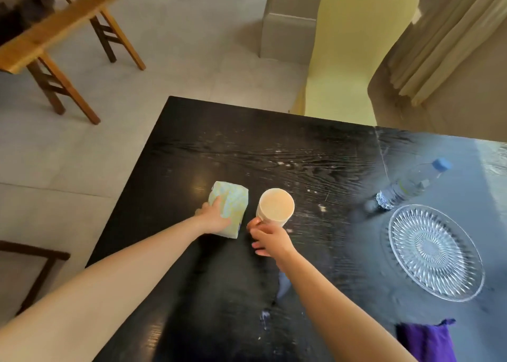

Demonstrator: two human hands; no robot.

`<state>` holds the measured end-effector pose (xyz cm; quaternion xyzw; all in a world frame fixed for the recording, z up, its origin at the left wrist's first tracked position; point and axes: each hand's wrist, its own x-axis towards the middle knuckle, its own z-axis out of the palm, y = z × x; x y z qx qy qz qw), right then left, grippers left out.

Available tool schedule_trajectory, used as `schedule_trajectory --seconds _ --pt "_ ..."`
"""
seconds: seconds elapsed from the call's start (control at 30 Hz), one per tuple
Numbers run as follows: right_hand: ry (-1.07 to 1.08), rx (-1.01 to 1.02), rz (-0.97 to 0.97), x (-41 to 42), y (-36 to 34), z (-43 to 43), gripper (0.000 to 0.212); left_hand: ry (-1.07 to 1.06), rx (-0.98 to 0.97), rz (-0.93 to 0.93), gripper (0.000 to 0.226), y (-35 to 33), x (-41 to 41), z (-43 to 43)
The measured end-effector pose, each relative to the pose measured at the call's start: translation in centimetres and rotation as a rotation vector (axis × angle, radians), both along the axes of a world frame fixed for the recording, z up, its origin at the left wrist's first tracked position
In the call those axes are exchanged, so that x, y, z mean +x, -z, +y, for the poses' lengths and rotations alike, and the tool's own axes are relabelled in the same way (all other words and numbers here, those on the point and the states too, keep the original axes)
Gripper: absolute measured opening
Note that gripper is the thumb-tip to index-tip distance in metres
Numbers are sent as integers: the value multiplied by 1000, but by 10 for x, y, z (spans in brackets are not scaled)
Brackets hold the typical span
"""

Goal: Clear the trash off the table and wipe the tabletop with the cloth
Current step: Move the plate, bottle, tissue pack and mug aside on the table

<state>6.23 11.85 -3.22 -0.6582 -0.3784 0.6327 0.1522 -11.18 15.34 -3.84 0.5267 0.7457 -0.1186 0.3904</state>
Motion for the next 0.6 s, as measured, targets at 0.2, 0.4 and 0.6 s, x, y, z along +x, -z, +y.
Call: schedule_trajectory --seconds 0.2,0.4,0.6 --pt "430 48 197 -35 11 -9 16 -52 84 -4 90 22 6 -5" --pt "490 132 109 -36 20 -12 25 -84 176 65 101 33 16 -9" --pt "410 295 -144 3 19 -22 34 -46 184 200 112 39 29 -8"
